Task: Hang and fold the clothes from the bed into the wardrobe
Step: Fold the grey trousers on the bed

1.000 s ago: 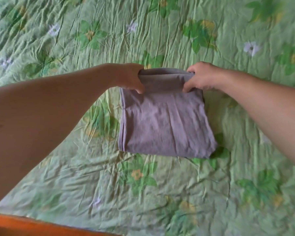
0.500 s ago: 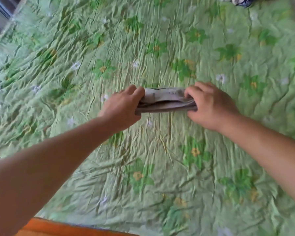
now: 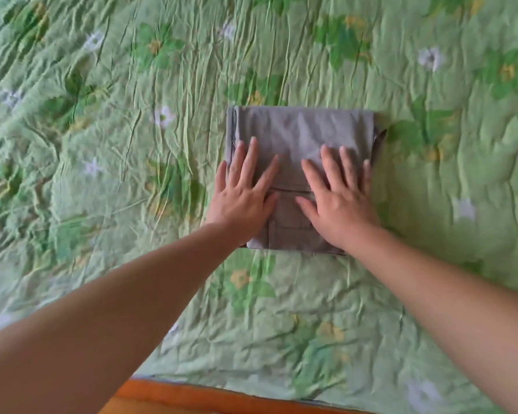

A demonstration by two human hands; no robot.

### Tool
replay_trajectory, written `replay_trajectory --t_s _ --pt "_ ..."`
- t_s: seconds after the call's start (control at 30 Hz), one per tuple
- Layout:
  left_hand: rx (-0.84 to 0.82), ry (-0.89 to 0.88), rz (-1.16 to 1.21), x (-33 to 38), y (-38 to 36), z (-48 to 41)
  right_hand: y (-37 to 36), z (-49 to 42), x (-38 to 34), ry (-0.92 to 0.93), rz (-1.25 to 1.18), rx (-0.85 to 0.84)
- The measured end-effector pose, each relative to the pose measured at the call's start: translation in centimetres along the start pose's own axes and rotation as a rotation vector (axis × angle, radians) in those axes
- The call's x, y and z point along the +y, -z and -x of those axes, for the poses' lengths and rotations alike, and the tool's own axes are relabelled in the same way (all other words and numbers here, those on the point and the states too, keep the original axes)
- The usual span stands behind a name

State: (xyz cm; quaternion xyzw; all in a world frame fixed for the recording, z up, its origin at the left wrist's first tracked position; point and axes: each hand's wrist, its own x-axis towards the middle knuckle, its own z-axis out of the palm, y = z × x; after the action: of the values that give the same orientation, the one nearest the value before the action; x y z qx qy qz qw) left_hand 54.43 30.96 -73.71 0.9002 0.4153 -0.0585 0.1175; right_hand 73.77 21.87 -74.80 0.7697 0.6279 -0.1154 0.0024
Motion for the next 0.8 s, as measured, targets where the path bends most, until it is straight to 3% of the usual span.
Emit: replay_trajectory --t_s 0.23,0.4,0.53,0.67,0.73,0.8 --pt "-0.049 0.022 -0.008 -1.5 -3.5 -4.0 -3.2 -3.9 1.1 -0.094 0.064 -0.067" --pt "0.074 -0.022 -0.06 -1.7 -1.4 -5.0 -0.4 -5.6 1.6 -0.086 -0.002 0.016" --pt "-0.057 -0.064 -0.012 -2.7 -1.8 -7.3 -0.4 -7.9 2.8 -0.057 -0.101 -0.168" --pt "-0.133 -0.095 0.021 -3.3 -1.9 -8.3 -0.9 -8.7 2.9 -0.109 -0.135 -0.229" --pt "-0.143 -0.071 0.104 -3.6 -1.0 -7.9 -0.6 -8.2 2.5 -0.127 -0.138 -0.193" --pt "-0.064 -0.016 0.286 -3.9 -0.4 -6.4 -0.2 -6.5 2.1 -0.211 -0.229 -0.052"
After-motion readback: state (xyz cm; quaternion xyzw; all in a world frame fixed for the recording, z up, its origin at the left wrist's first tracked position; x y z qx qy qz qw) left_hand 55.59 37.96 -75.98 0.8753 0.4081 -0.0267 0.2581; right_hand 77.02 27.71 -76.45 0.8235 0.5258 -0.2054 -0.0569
